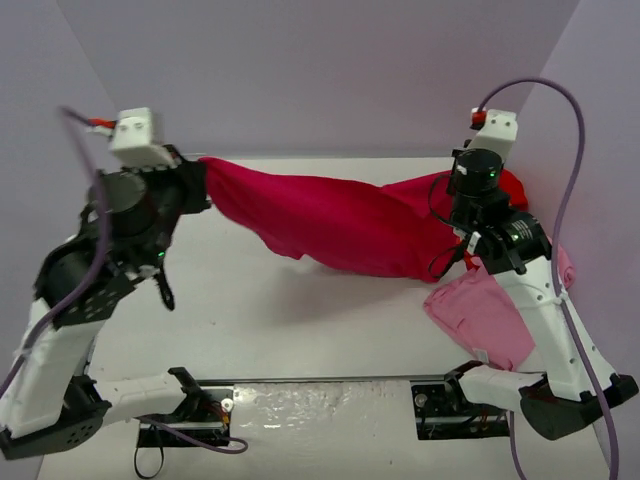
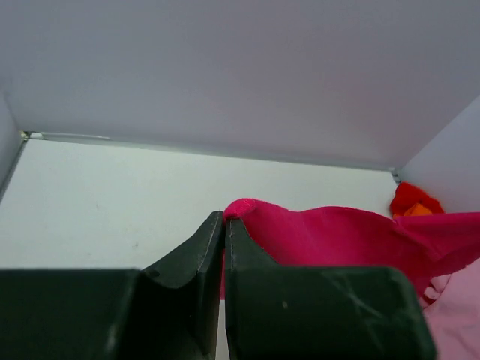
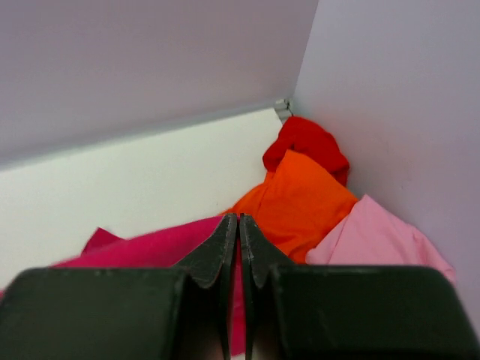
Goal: Fold and stack the t-shirts
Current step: Flatten out the tshirt
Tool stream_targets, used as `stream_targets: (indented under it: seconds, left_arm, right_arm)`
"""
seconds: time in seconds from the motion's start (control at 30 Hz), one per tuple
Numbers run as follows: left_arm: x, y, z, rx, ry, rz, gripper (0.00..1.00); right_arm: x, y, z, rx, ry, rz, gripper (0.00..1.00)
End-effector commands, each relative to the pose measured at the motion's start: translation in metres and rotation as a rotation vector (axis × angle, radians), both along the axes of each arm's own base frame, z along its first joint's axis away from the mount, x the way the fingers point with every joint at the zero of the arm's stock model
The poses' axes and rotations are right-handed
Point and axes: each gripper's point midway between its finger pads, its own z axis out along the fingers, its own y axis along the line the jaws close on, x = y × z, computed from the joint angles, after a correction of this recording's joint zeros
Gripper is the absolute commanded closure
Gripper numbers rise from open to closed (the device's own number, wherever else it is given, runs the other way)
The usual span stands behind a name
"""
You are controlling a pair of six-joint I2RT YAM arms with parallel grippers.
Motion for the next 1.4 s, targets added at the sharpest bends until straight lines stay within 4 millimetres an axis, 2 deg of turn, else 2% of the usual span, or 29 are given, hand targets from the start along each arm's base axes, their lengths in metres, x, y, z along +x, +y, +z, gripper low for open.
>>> stream_targets:
  seconds: [0.0, 0.07, 0.27, 0.33, 0.43, 0.5, 0.73, 0.97, 1.1, 1.17, 1.23, 1.33, 1.37]
  left_arm:
    - [-0.043, 0.081, 0.024, 0.028, -0.034, 0.182, 1.00]
    - [-0.064, 0.110, 0.041, -0.004, -0.077, 0.219, 1.00]
    - [-0.103, 0.165, 0.066, -0.050, -0.148, 0.297, 1.00]
    - [-0.112, 0.176, 0.070, -0.065, -0.165, 0.308, 1.00]
    - [-0.125, 0.189, 0.073, -0.106, -0.186, 0.310, 1.00]
    - [-0.130, 0.190, 0.073, -0.139, -0.196, 0.286, 1.00]
    - [-0.153, 0.194, 0.074, -0.256, -0.229, 0.190, 1.00]
    - [-0.179, 0.169, 0.075, -0.313, -0.236, 0.012, 1.00]
    - [-0.193, 0.165, 0.075, -0.297, -0.248, 0.004, 1.00]
    - [-0.191, 0.169, 0.073, -0.284, -0.240, 0.041, 1.00]
    - [-0.180, 0.172, 0.067, -0.245, -0.211, 0.096, 1.00]
    - [-0.166, 0.169, 0.064, -0.202, -0.184, 0.130, 1.00]
    - [-0.155, 0.164, 0.063, -0.172, -0.174, 0.136, 1.00]
  right_arm:
    - [-0.029, -0.030, 0.089, 0.090, -0.246, -0.103, 1.00]
    - [-0.044, -0.040, 0.118, 0.124, -0.318, -0.124, 1.00]
    - [-0.081, -0.067, 0.174, 0.154, -0.448, -0.204, 1.00]
    - [-0.098, -0.076, 0.195, 0.187, -0.509, -0.208, 1.00]
    - [-0.117, -0.079, 0.215, 0.235, -0.575, -0.172, 1.00]
    - [-0.131, -0.079, 0.224, 0.285, -0.619, -0.123, 1.00]
    - [-0.171, -0.075, 0.230, 0.408, -0.673, 0.017, 1.00]
    - [-0.201, -0.071, 0.221, 0.451, -0.670, 0.119, 1.00]
    - [-0.206, -0.066, 0.213, 0.447, -0.646, 0.152, 1.00]
    - [-0.205, -0.067, 0.211, 0.441, -0.640, 0.144, 1.00]
    - [-0.196, -0.067, 0.208, 0.423, -0.618, 0.124, 1.00]
    - [-0.186, -0.064, 0.204, 0.401, -0.593, 0.110, 1.00]
    - [-0.178, -0.063, 0.201, 0.386, -0.576, 0.101, 1.00]
